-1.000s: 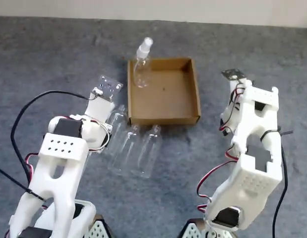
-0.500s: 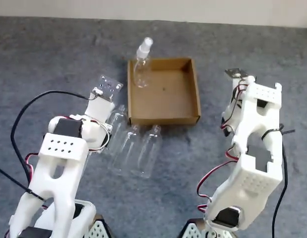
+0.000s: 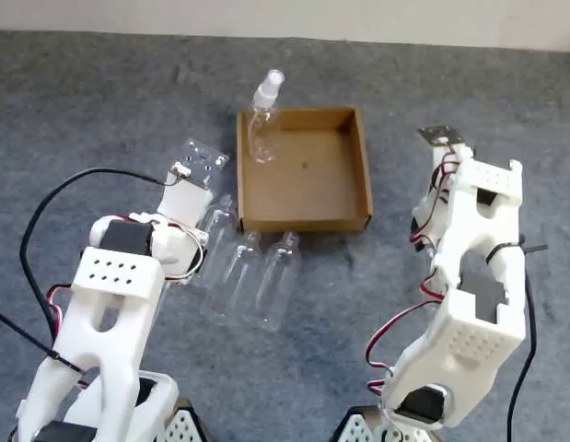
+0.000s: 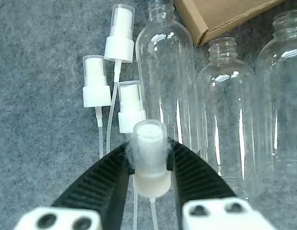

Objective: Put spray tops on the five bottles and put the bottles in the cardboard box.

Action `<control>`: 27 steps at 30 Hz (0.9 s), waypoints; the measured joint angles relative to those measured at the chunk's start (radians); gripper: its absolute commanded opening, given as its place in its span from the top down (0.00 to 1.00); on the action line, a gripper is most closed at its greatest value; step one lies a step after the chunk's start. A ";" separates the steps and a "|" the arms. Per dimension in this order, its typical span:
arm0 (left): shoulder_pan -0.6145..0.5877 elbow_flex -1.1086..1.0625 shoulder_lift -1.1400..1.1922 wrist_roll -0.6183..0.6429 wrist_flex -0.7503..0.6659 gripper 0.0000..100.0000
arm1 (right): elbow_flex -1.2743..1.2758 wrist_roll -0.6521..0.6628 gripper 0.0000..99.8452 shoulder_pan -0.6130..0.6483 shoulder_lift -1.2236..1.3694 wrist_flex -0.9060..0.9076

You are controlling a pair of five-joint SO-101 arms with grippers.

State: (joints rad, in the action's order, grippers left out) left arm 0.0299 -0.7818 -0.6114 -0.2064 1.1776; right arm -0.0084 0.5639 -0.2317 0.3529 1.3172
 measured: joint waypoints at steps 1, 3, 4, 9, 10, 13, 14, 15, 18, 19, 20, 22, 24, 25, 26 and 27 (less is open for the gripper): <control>0.000 0.000 0.000 0.000 0.000 1.00 | 0.000 0.000 0.78 -0.003 0.000 0.000; 0.000 0.000 0.000 0.000 0.000 1.00 | 0.000 0.000 0.73 -0.005 0.000 0.008; 0.000 0.000 0.000 0.000 0.000 1.00 | 0.000 0.000 0.73 -0.006 0.002 0.020; 0.000 0.000 0.000 0.005 0.000 1.00 | 0.003 0.011 0.78 -0.015 0.003 0.072; 0.000 0.000 0.000 0.005 0.000 1.00 | 0.005 0.011 0.80 -0.014 0.005 0.077; 0.000 0.000 0.000 0.005 0.000 1.00 | 0.015 0.011 0.86 -0.014 0.005 0.077; 0.000 0.000 0.000 0.005 0.000 1.00 | 0.023 0.011 0.88 -0.014 0.005 0.068; 0.000 0.000 0.000 0.005 0.000 1.00 | 0.031 0.011 0.90 -0.015 0.005 0.055; 0.000 0.000 0.000 0.005 0.000 1.00 | 0.031 0.011 0.92 -0.020 0.003 0.038; 0.000 0.000 0.000 0.005 0.000 1.00 | 0.031 0.011 0.92 -0.020 0.003 0.038; 0.000 0.000 0.000 0.005 0.000 1.00 | 0.031 0.011 0.92 -0.020 0.003 0.038; 0.000 0.000 0.000 0.005 0.000 1.00 | 0.031 0.011 0.92 -0.023 0.003 0.038; 0.000 0.000 0.000 0.005 0.000 1.00 | 0.032 0.011 0.92 -0.029 -0.015 0.037; 0.000 0.000 0.000 0.005 0.000 1.00 | 0.038 0.011 0.92 -0.032 -0.034 0.032; 0.000 0.000 0.000 0.005 0.000 1.00 | 0.044 0.011 0.92 -0.035 -0.060 0.029; 0.000 0.000 0.000 0.005 0.000 1.00 | 0.048 0.011 0.92 -0.037 -0.094 0.025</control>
State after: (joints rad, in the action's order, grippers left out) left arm 0.0299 -0.7818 -0.6114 -0.2018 1.1776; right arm 0.0391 0.5746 -0.2685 0.2593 1.3418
